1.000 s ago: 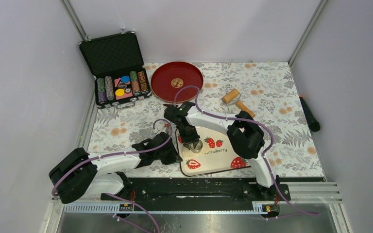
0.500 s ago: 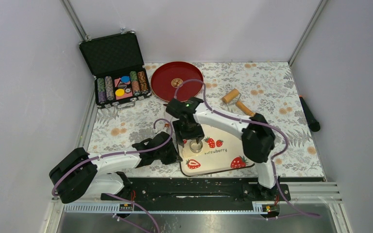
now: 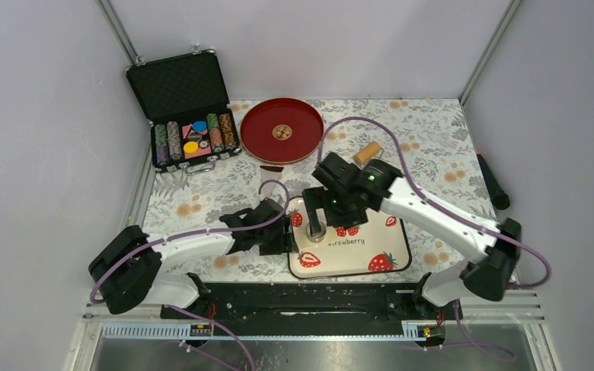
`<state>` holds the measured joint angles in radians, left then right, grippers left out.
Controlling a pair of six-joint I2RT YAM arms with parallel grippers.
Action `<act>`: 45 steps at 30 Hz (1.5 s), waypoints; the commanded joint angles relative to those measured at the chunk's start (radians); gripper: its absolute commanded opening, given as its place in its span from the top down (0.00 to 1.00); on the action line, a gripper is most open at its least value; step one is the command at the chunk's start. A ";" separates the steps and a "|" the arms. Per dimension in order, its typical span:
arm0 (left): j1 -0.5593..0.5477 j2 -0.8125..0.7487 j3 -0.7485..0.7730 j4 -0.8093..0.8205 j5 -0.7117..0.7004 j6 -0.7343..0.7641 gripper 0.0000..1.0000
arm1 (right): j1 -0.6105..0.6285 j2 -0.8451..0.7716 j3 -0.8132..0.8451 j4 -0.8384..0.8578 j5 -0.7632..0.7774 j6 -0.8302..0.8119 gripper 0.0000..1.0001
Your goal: Roll out the dumpling wrappers from the dough
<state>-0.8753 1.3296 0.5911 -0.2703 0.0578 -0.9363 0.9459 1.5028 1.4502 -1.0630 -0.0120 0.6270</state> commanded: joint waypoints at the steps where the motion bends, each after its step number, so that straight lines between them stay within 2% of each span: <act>1: -0.001 -0.115 0.050 -0.126 -0.032 0.085 0.34 | -0.006 -0.147 -0.081 -0.010 0.007 0.041 0.01; 4: 0.000 -0.231 0.068 -0.205 -0.054 0.101 0.22 | -0.006 -0.242 -0.175 -0.008 0.007 0.086 0.00; 7: 0.002 -0.344 0.077 -0.262 -0.084 0.123 0.14 | -0.005 -0.346 -0.253 0.001 0.007 0.126 0.01; 11: 0.032 -0.456 0.080 -0.288 -0.048 0.159 0.11 | -0.010 -0.454 -0.340 0.037 0.006 0.150 0.01; 15: 0.101 -0.453 0.078 -0.255 0.076 0.182 0.12 | -0.065 -0.501 -0.436 0.109 -0.046 0.140 0.02; 21: 0.205 -0.302 0.126 -0.150 0.250 0.203 0.20 | -0.264 -0.428 -0.569 0.318 -0.327 0.066 0.09; 27: 0.231 -0.117 0.220 -0.114 0.309 0.218 0.35 | -0.357 -0.191 -0.483 0.408 -0.467 0.009 0.25; 33: 0.231 0.064 0.326 -0.110 0.329 0.253 0.49 | -0.381 0.035 -0.343 0.429 -0.489 -0.025 0.35; 37: 0.231 0.144 0.351 -0.090 0.334 0.253 0.51 | -0.396 0.110 -0.314 0.433 -0.484 -0.049 0.41; 39: 0.230 0.178 0.364 -0.080 0.352 0.250 0.56 | -0.397 0.136 -0.309 0.436 -0.482 -0.060 0.45; 45: 0.227 0.232 0.389 -0.067 0.365 0.243 0.59 | -0.404 0.183 -0.347 0.501 -0.489 -0.057 0.65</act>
<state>-0.6479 1.5490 0.9257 -0.3901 0.3840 -0.7029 0.5503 1.6638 1.1030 -0.6136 -0.4667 0.5873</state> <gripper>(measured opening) 0.413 0.407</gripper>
